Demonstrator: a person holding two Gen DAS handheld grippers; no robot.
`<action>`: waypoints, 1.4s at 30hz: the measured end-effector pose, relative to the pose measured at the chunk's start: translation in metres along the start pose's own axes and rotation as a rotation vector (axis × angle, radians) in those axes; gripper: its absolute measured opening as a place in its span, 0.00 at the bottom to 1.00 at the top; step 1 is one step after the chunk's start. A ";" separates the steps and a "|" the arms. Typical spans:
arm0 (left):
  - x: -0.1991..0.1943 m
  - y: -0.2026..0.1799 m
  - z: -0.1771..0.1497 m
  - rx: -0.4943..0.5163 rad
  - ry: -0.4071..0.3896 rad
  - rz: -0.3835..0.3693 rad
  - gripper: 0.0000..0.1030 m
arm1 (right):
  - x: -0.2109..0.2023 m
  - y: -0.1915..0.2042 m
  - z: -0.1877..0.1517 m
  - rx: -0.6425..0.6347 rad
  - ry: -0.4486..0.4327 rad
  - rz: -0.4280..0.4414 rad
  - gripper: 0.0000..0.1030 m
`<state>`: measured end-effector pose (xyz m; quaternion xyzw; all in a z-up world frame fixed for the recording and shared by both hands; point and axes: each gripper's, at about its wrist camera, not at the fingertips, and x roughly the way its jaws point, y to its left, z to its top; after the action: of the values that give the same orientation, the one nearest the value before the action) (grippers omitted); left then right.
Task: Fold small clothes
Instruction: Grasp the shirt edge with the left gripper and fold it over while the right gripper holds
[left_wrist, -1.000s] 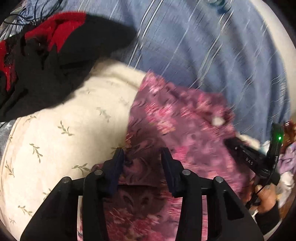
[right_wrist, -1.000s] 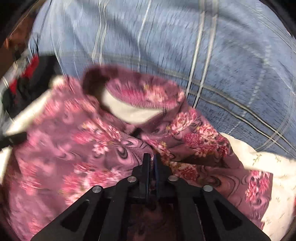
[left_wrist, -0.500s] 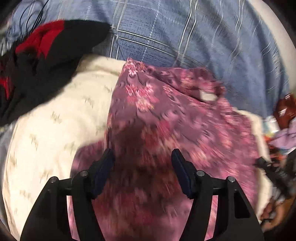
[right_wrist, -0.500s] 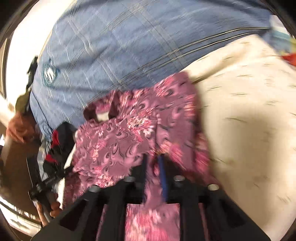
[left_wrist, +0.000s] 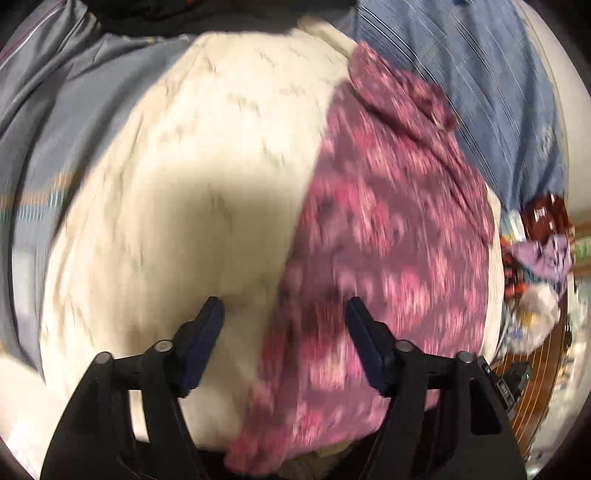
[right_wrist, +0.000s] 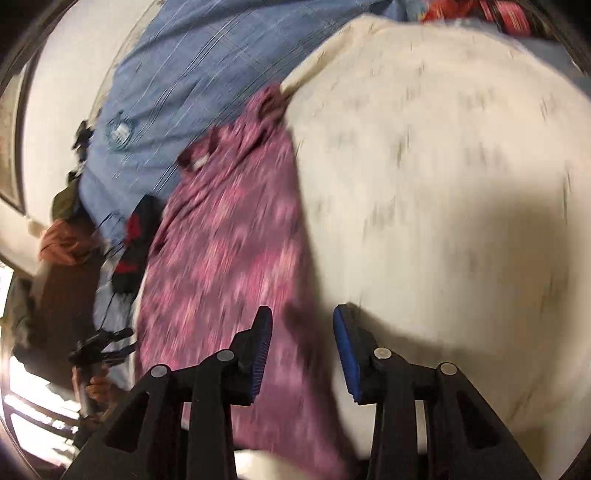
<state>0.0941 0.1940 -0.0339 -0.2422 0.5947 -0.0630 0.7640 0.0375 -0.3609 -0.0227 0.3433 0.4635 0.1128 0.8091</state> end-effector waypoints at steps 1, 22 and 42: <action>0.000 -0.002 -0.011 0.007 0.019 -0.016 0.75 | 0.002 -0.001 -0.010 0.011 0.034 0.034 0.37; -0.043 -0.016 -0.025 -0.053 -0.079 -0.356 0.04 | -0.029 0.036 -0.004 -0.053 -0.032 0.283 0.04; 0.005 -0.080 0.214 -0.127 -0.289 -0.377 0.03 | 0.077 0.059 0.219 0.119 -0.263 0.385 0.04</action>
<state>0.3123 0.1856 0.0347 -0.4028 0.4262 -0.1318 0.7992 0.2684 -0.3775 0.0370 0.4841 0.2858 0.1920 0.8044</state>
